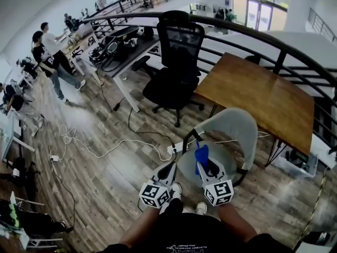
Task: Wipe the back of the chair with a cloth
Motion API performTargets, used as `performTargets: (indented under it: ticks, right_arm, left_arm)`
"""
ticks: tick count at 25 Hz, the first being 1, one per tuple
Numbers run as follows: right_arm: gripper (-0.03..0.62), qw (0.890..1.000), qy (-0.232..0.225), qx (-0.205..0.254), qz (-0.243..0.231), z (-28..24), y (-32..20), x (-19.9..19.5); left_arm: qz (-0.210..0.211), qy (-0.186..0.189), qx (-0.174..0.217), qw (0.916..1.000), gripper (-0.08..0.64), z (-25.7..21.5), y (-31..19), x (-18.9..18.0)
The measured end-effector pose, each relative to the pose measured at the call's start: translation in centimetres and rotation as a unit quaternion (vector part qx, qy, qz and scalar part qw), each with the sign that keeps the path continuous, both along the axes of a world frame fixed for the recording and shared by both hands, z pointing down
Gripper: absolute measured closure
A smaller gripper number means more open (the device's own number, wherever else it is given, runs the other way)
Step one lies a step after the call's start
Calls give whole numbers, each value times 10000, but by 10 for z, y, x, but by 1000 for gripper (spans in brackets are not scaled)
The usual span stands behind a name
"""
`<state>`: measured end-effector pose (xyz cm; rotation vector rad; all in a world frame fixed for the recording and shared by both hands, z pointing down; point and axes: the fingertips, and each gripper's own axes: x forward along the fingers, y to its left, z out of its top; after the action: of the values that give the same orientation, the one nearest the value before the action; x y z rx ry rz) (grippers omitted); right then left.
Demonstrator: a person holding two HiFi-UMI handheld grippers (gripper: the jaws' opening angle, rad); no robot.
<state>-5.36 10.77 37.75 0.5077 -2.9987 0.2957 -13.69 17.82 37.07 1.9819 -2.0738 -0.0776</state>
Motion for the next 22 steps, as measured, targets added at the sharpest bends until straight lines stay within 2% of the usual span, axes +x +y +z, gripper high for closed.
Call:
performTargets:
  ticks: [4, 13, 18, 22]
  right_arm:
    - [482, 9997, 68, 19, 223, -2, -15, -19]
    - [482, 9954, 236, 69, 924, 0, -45, -51]
    - [482, 9917, 372, 144, 1224, -2, -48, -65]
    - [482, 9899, 445, 298, 1315, -10, -40, -75]
  left_arm:
    - [353, -72, 13, 9993, 561, -5, -26, -19]
    - [989, 138, 207, 9948, 561, -8, -71, -67]
    - [1430, 112, 200, 9895, 561, -6, -84, -78]
    - [1913, 59, 317, 9810, 561, -12, -93, -74]
